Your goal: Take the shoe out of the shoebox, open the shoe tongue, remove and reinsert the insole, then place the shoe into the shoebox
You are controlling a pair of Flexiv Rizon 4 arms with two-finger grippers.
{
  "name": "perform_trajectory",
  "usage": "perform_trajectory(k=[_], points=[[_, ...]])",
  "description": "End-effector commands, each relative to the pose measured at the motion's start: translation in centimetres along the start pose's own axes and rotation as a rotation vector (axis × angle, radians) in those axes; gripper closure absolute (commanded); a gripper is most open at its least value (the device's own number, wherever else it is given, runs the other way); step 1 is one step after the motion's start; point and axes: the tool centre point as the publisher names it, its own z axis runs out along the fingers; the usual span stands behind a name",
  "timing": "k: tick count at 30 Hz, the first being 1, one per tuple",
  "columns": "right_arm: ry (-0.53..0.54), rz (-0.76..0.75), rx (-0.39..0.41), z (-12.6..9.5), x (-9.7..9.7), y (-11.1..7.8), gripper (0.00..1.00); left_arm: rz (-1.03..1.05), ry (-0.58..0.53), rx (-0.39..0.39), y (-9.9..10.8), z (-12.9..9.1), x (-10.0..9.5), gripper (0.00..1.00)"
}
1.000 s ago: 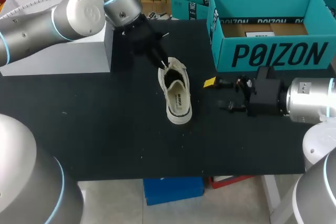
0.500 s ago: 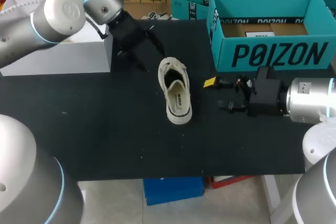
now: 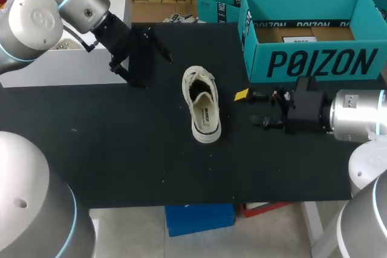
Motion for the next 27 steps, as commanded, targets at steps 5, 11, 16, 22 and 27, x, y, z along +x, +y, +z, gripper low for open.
perform_trajectory(k=[5, 11, 16, 22, 27], points=[[-0.002, 0.000, -0.001, 0.0, 0.0, 0.0, 0.00, -0.027, -0.012, -0.053, -0.8, -1.8, 2.3, 0.00], [-0.002, 0.000, -0.001, 0.0, 0.0, 0.0, 0.00, 0.104, 0.050, -0.072, -1.6, -1.3, 1.6, 0.00], [-0.002, 0.000, -0.001, 0.0, 0.0, 0.0, 0.00, 0.183, 0.122, -0.097, -1.6, -0.5, 0.2, 0.00], [-0.002, 0.000, -0.001, 0.0, 0.0, 0.0, 0.00, 0.281, 0.229, -0.125, -1.4, 1.0, -1.6, 0.00], [-0.002, 0.000, -0.001, 0.0, 0.0, 0.0, 0.00, 0.347, 0.302, -0.153, -0.9, 2.8, -2.3, 0.00]])
